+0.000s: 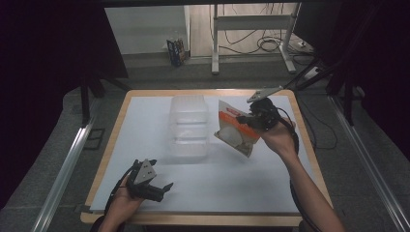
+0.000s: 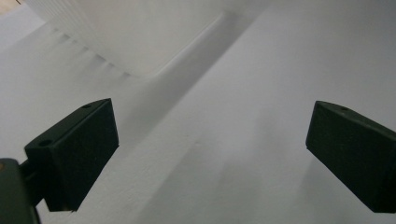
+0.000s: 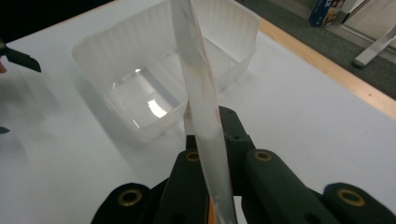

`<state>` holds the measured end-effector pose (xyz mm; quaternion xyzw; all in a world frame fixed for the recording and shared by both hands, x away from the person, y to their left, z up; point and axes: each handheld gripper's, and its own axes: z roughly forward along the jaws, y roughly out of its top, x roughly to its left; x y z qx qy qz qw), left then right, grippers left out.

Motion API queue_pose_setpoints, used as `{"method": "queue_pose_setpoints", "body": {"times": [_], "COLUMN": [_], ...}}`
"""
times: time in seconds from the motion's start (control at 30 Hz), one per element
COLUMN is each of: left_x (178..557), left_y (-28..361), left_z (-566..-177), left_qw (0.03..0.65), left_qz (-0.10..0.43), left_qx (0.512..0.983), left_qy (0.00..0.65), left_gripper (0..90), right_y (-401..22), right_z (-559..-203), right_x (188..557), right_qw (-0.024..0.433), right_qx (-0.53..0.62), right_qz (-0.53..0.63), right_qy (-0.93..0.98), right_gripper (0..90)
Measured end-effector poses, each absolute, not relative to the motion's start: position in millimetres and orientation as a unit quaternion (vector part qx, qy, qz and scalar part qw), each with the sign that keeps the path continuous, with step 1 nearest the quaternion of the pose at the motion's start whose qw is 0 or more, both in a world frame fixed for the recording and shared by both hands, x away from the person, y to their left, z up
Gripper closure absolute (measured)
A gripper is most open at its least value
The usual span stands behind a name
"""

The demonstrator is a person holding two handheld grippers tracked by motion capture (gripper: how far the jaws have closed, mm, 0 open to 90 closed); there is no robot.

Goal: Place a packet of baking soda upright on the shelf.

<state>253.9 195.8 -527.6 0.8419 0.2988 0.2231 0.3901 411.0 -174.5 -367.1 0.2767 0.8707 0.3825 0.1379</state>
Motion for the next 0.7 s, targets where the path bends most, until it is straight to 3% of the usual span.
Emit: {"method": "queue_pose_setpoints", "body": {"times": [0.7], "left_x": [254.2], "left_y": [197.6], "left_z": [-526.6], "left_qw": [0.398], "left_qz": [0.219], "left_qx": [0.838], "left_qy": [0.303], "left_gripper": [2.4], "right_y": [-129.6], "right_z": [-333.5], "right_x": [454.3], "right_qw": [0.147], "right_qx": [0.269], "right_qz": [0.396], "right_qy": [0.866], "right_gripper": [88.6]}}
